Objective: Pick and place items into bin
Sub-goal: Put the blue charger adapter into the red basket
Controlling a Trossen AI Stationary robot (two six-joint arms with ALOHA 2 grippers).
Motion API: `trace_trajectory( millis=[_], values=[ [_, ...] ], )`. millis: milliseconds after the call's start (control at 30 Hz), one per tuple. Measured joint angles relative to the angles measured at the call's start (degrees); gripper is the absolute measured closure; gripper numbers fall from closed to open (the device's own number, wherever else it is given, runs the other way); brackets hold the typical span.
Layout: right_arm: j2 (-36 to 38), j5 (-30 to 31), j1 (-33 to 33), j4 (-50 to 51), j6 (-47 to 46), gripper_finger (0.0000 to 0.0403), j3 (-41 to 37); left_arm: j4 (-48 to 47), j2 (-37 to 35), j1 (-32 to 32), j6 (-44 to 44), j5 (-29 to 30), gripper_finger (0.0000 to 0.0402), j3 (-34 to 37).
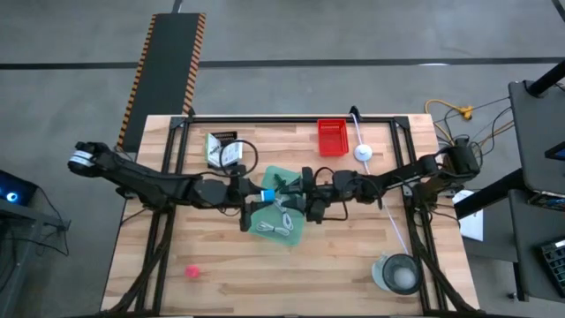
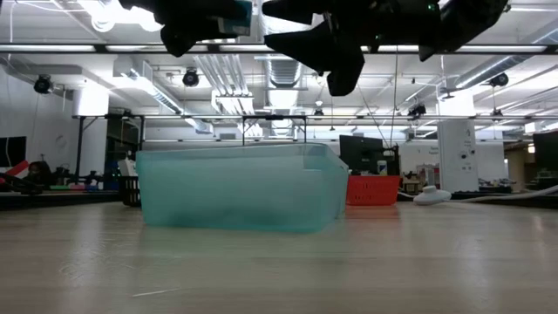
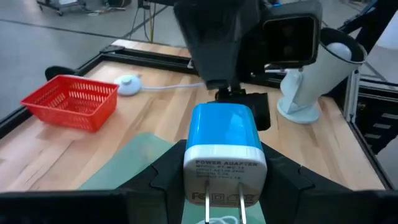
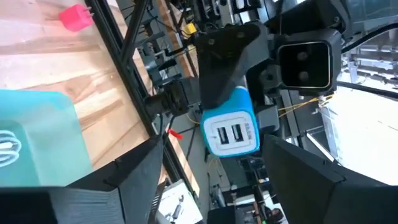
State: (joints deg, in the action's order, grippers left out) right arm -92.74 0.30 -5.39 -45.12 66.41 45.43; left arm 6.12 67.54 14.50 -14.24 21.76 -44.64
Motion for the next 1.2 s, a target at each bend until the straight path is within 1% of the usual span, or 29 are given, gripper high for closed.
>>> trace_trajectory(
  millis=[133,333,433,533,600,767,900,1000,1200],
  values=[
    [0.9,-0.1,0.0,-0.1,0.0,0.0149,0.3,0.8,1.5,-0.2,-0.1,0.0,0.0268,0.0],
    [1.1,-0.5,0.0,-0.1,-0.2,0.0154,0.3,7.2,4.7,-1.5,-0.4,-0.2,0.0268,-0.3],
    [0.9,-0.5,0.0,0.0,-0.2,0.0151,0.3,8.9,5.8,-2.0,-0.2,-0.4,0.0268,-0.3],
    [0.9,-0.5,0.0,-0.1,-0.3,0.0147,0.3,9.1,6.2,-2.6,0.0,-1.0,0.0268,-0.3],
    [0.9,-0.5,0.0,-0.1,-0.4,0.0147,0.3,10.0,6.6,-2.9,-0.1,-2.4,0.0268,-0.3],
    [0.9,-0.4,-0.1,0.0,-0.4,0.0154,0.3,12.7,7.3,-3.0,0.1,-4.2,0.0268,-0.3],
    [0.9,-0.3,-0.4,0.0,-0.4,0.0167,0.3,13.0,7.4,-3.3,0.0,-6.4,0.0268,-0.3],
    [0.9,-0.3,-0.4,0.0,-0.4,0.0182,0.2,13.0,7.4,-3.3,0.0,-6.6,0.0268,-0.3],
    [0.9,-0.1,-1.1,-0.1,-0.4,0.0227,0.2,13.1,7.4,-3.3,-0.3,-6.8,0.0268,-0.3]
  ],
)
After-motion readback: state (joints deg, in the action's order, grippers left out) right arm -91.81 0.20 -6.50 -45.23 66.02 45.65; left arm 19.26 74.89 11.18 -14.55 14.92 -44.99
